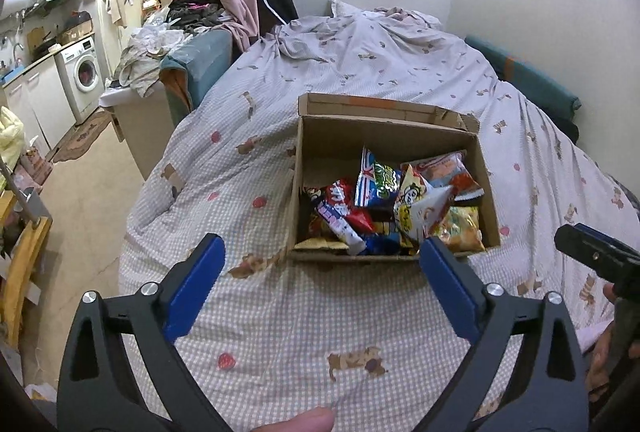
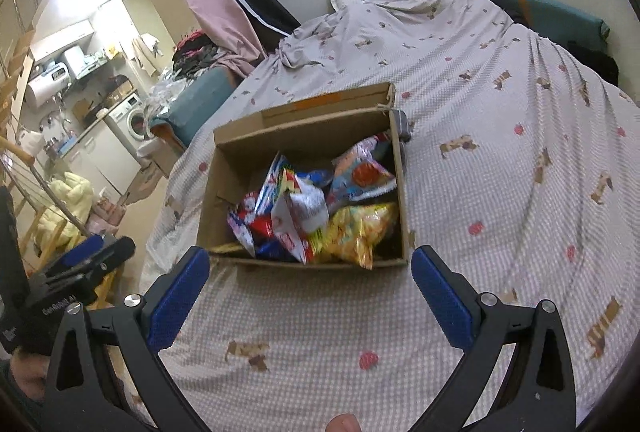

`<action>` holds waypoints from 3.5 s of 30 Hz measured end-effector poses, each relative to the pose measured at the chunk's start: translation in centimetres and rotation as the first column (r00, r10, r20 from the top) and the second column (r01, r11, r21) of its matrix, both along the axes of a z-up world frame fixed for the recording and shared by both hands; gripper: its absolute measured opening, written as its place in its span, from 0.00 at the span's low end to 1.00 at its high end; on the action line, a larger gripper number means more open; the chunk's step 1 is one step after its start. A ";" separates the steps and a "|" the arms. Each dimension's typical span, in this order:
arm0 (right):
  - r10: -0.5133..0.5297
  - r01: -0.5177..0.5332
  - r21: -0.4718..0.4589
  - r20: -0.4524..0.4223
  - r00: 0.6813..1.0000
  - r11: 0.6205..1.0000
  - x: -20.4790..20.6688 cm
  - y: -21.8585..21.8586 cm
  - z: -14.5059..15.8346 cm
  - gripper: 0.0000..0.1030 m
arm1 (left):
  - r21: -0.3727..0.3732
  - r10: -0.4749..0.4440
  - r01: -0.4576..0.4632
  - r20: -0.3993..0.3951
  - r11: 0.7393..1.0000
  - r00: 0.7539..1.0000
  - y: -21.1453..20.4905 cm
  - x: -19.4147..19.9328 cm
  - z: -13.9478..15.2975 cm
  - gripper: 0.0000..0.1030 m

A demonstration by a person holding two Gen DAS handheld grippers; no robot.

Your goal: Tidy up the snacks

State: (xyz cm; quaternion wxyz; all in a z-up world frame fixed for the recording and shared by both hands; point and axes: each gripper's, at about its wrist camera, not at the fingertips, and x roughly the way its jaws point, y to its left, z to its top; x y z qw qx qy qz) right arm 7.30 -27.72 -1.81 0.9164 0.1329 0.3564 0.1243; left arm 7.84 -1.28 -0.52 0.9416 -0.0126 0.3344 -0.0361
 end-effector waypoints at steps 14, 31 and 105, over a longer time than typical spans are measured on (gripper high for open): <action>-0.043 0.045 -0.052 0.035 0.998 0.998 -3.9 0.8 -1.1 1.00 | -0.042 0.008 -0.006 0.038 0.999 0.999 0.6 -3.8 -0.3 1.00; -0.044 0.054 -0.129 0.076 0.996 0.990 -3.3 2.4 -1.5 1.00 | -0.065 0.033 -0.031 0.027 0.997 0.999 1.0 -3.4 -1.2 1.00; -0.069 0.082 -0.142 0.095 0.993 0.986 -3.1 1.8 -1.3 1.00 | -0.058 0.008 -0.009 -0.017 0.998 1.000 0.0 -2.7 -2.4 1.00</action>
